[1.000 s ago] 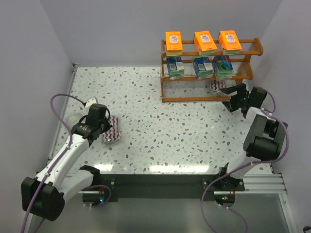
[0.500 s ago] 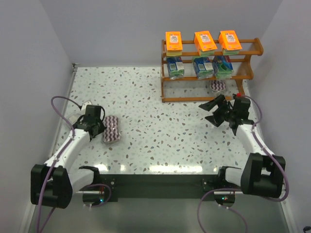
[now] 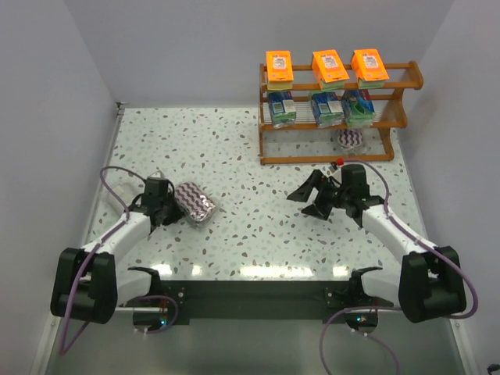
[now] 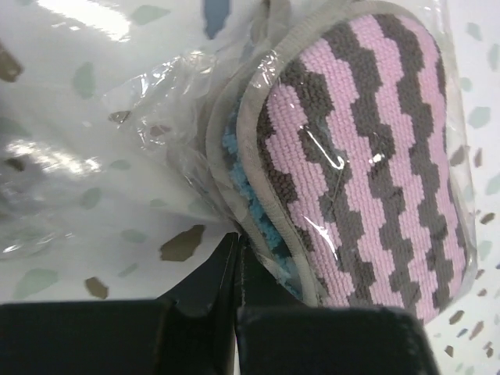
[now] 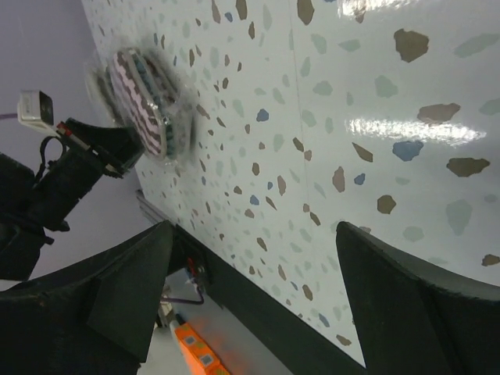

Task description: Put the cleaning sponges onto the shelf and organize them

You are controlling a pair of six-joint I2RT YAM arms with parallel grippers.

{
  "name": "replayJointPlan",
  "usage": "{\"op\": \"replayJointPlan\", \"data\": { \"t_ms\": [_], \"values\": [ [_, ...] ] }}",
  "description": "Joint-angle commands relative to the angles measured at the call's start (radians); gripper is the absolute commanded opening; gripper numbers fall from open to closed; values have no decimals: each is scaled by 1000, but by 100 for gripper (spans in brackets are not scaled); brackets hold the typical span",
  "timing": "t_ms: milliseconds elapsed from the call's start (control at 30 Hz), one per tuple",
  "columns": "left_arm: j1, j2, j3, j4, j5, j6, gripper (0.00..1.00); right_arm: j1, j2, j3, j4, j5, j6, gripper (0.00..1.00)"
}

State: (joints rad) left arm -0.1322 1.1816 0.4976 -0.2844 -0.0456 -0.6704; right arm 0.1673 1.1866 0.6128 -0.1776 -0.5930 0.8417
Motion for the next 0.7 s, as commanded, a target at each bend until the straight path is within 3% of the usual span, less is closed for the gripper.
{"op": "replayJointPlan", "data": {
  "t_ms": [0, 333, 667],
  "values": [
    [-32, 21, 13, 139, 90, -38, 0, 69, 56, 36, 69, 24, 33, 89],
    [-145, 131, 93, 208, 110, -72, 0, 372, 290, 215, 222, 166, 157, 89],
    [-162, 52, 107, 105, 63, -80, 0, 482, 580, 468, 282, 214, 194, 88]
  ]
}}
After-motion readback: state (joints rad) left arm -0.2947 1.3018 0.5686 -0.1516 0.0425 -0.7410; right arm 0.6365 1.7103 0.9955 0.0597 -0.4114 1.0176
